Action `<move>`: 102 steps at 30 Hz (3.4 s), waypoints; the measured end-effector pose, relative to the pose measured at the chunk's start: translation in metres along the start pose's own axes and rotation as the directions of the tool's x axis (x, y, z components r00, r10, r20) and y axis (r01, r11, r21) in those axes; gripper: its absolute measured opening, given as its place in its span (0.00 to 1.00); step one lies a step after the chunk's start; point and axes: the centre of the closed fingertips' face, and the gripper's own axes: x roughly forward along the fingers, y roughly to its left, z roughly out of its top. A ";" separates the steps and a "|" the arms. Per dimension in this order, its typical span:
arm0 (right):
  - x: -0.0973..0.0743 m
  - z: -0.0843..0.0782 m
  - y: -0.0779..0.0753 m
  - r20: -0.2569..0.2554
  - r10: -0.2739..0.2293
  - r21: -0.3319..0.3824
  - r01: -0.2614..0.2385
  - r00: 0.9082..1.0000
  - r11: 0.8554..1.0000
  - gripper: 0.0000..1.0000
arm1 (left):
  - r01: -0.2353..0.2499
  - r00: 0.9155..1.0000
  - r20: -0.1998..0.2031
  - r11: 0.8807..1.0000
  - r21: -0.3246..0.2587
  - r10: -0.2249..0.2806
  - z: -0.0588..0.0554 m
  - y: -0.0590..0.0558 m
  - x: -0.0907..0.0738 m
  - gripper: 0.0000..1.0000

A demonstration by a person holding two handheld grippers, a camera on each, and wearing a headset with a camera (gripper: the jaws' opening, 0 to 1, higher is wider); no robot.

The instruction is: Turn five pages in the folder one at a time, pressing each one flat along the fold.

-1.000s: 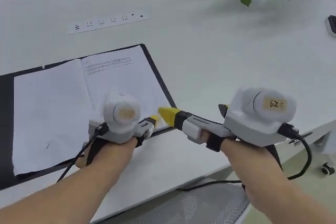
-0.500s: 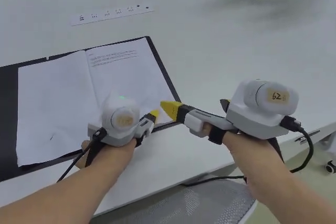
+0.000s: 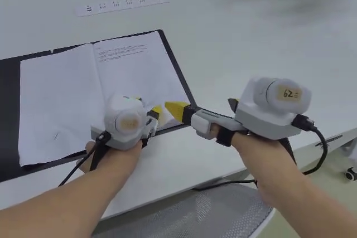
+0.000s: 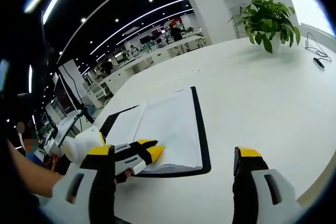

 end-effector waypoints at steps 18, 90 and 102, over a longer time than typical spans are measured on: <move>0.028 -0.032 0.039 -0.021 0.171 0.480 -0.140 0.985 0.866 0.56 | 0.061 0.998 0.010 0.998 0.004 -0.061 0.002 -0.010 0.001 0.06; 0.043 -0.015 0.030 0.104 0.078 0.497 -0.120 0.992 0.860 0.00 | 0.055 0.998 0.028 0.998 -0.044 -0.053 0.028 0.042 -0.081 0.31; 0.040 0.011 0.103 0.145 0.239 0.339 -0.275 0.960 0.900 0.00 | -0.073 0.990 0.118 0.994 -0.083 0.083 0.049 0.099 -0.140 0.32</move>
